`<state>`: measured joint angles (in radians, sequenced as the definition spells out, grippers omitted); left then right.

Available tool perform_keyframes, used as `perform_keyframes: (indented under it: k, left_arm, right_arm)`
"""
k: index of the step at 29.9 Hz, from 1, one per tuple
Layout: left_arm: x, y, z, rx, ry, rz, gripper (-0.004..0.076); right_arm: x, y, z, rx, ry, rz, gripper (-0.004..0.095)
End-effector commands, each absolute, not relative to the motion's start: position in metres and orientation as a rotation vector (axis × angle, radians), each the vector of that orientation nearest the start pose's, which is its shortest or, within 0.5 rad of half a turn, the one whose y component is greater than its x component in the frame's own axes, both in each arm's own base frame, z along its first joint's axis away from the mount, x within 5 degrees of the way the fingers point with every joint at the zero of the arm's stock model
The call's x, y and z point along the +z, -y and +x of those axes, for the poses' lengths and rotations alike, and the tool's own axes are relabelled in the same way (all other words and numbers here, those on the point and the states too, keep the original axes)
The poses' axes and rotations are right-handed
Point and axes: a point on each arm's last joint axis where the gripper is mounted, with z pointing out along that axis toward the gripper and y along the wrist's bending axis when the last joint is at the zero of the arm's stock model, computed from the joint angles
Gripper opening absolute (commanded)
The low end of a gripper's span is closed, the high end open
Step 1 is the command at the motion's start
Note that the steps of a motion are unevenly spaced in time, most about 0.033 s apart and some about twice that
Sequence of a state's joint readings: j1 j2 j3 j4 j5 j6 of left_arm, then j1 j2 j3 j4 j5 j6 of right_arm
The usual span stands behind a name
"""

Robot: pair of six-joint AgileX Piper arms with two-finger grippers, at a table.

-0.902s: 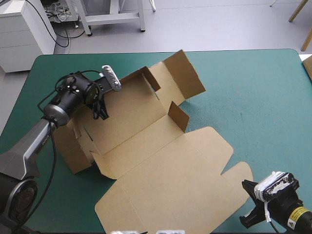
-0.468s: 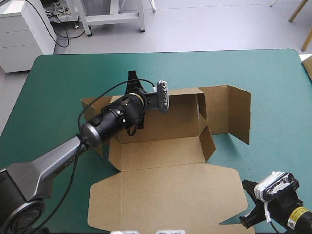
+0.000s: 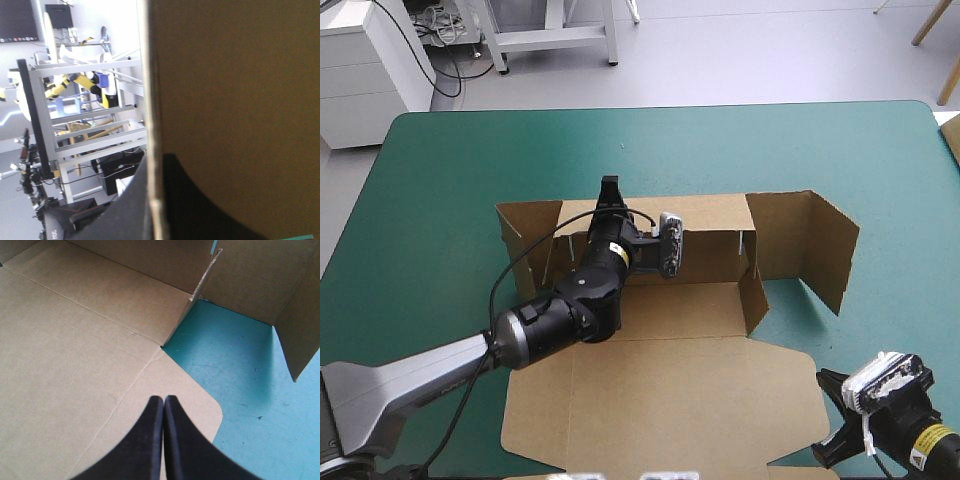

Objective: Fold the box

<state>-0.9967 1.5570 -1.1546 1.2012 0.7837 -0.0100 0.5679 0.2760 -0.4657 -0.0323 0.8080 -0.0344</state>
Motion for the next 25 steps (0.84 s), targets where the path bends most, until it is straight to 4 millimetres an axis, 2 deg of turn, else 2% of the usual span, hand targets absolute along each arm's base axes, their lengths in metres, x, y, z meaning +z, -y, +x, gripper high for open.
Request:
perform_keyframes:
  k: [1,5,7,12,14,20,25]
  left_arm:
    - [0.313,0.245,0.211,0.802,-1.364,1.574,-0.0008]
    - [0.307,0.244,0.200,0.761,-1.388,1.561,-0.0008]
    - [0.308,0.243,0.200,0.778,-1.399,1.540,-0.0008]
    - [0.310,0.240,0.198,0.789,-1.428,1.525,-0.0008]
    - [0.315,0.238,0.194,0.765,-1.426,1.513,-0.0008]
    - [0.327,0.237,0.184,0.659,-1.403,1.491,-0.0008]
    - [0.327,0.237,0.184,0.657,-1.405,1.491,-0.0008]
  right_arm:
    - [0.294,-0.027,0.048,0.282,-1.934,-0.611,-0.0021]
    - [0.294,-0.027,0.049,0.279,-1.933,-0.612,0.0005]
    - [0.294,-0.027,0.049,0.276,-1.931,-0.617,0.0079]
    - [0.294,-0.027,0.049,0.276,-1.931,-0.617,0.0420]
    - [0.294,-0.027,0.049,0.276,-1.931,-0.617,0.0492]
    - [0.294,-0.028,0.048,0.291,-1.933,-0.608,0.0487]
    - [0.300,-0.027,0.048,0.307,-1.914,-0.587,0.0488]
